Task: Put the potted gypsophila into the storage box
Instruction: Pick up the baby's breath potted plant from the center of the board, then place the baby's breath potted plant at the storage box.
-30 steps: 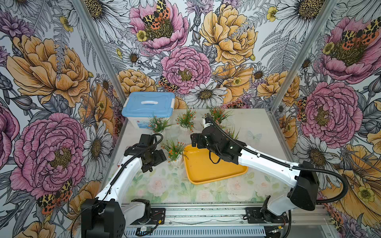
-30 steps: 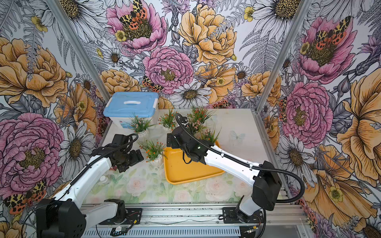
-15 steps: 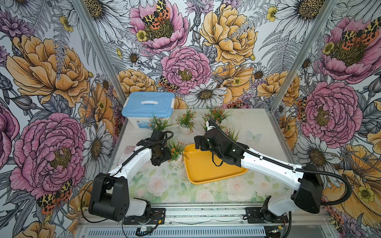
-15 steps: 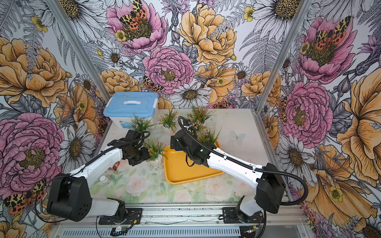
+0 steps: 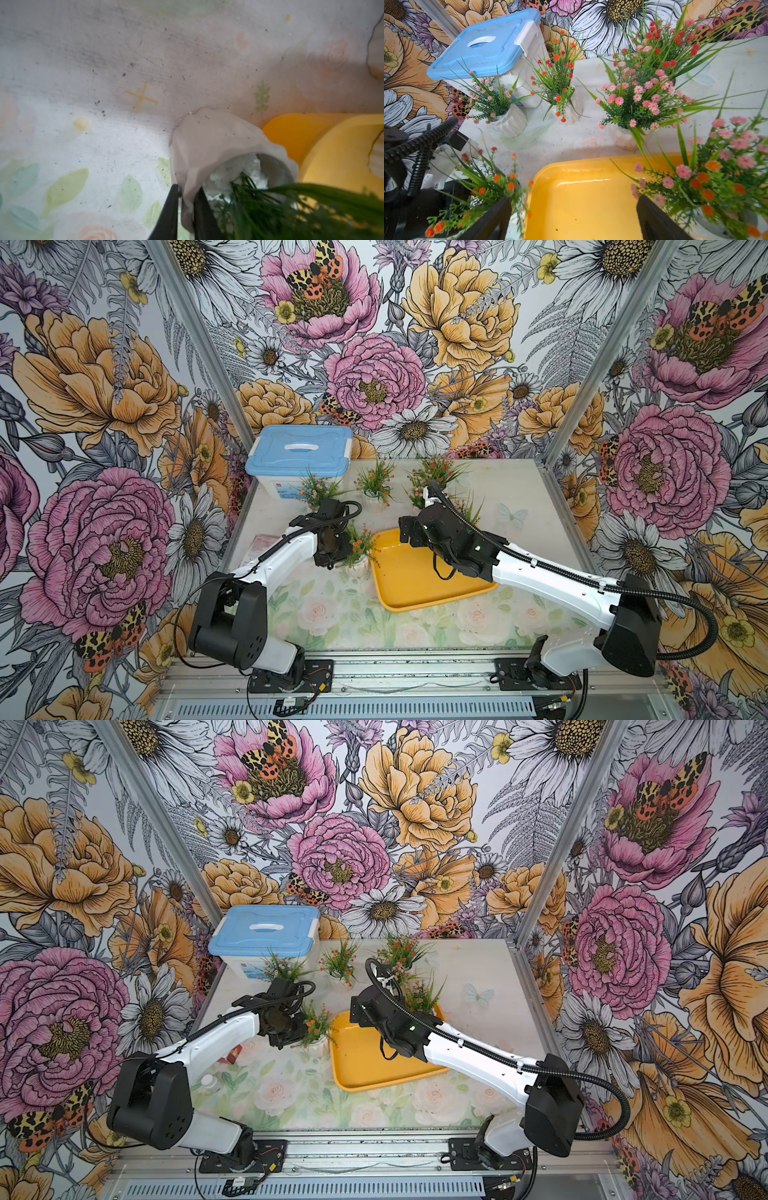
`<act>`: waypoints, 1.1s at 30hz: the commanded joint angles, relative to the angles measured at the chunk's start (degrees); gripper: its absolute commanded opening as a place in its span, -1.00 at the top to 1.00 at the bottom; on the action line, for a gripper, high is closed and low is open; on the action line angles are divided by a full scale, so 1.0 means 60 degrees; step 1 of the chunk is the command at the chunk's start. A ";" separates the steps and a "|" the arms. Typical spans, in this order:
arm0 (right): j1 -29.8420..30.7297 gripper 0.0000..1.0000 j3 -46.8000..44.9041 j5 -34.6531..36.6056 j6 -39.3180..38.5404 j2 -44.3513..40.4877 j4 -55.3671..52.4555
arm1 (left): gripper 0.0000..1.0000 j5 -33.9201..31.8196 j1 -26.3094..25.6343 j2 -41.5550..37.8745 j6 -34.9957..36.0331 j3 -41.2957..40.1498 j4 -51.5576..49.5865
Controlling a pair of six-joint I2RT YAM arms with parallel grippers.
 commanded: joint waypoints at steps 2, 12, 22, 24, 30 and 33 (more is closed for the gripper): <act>-0.0073 -0.87 -0.0150 0.0296 0.0063 -0.0437 0.0063 | 0.99 -0.0075 -0.0186 0.0105 -0.0098 0.0236 0.0173; -0.0597 -0.87 -0.0680 0.0465 -0.0253 -0.1374 0.0030 | 1.00 -0.0066 -0.0271 -0.0799 -0.0261 0.0901 -0.0387; -0.1820 -0.90 -0.1614 0.0798 -0.0837 -0.3391 -0.0295 | 1.00 -0.0230 -0.0383 -0.2191 -0.0673 0.1931 -0.1602; -0.2008 -0.91 -0.1739 0.0879 -0.0922 -0.3746 -0.0481 | 1.00 -0.0090 -0.0483 -0.2411 -0.0914 0.2087 -0.1631; -0.2813 -0.97 -0.1887 0.0879 -0.0932 -0.4496 -0.1457 | 1.00 -0.0157 -0.1914 -0.1965 -0.1455 0.2914 -0.1593; -0.3397 -0.99 -0.2018 0.0430 -0.0762 -0.4638 -0.1801 | 1.00 -0.0285 -0.2936 -0.1114 -0.1493 0.3390 -0.1557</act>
